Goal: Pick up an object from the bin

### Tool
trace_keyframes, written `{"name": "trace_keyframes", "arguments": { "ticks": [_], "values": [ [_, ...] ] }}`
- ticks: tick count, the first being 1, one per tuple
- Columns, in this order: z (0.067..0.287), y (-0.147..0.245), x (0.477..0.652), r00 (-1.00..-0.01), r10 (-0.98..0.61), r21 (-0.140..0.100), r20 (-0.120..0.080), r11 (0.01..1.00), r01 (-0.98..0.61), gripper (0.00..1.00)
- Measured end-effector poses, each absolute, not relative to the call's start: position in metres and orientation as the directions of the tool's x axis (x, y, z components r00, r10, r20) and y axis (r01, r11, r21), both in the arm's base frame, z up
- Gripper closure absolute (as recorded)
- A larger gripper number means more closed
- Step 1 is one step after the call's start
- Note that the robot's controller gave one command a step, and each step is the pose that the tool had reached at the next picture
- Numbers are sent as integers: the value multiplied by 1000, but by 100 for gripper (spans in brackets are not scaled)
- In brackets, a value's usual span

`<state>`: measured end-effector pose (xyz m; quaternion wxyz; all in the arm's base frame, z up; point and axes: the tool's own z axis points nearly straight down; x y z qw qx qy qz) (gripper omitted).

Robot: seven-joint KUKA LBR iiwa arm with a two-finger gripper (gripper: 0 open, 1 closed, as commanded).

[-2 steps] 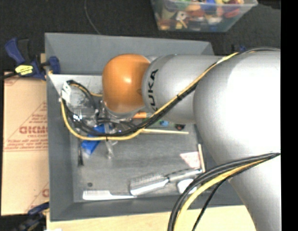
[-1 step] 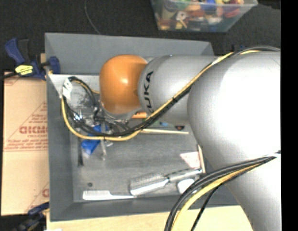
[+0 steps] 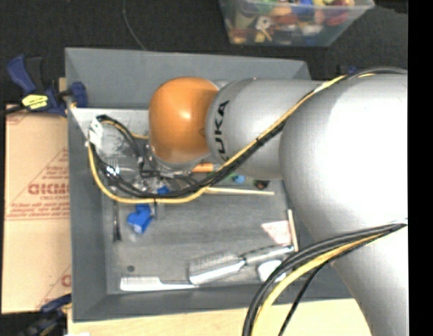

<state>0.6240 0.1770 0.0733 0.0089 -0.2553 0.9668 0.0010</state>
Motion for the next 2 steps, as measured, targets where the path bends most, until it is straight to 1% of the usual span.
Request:
{"name": "trace_keyframes", "arguments": {
  "ticks": [1, 2],
  "values": [
    [73, 177, 624, -870, -493, -2, -18, 870, -493, 100],
    [114, 176, 623, -871, -491, -3, -16, 871, -491, 100]
  ]
}}
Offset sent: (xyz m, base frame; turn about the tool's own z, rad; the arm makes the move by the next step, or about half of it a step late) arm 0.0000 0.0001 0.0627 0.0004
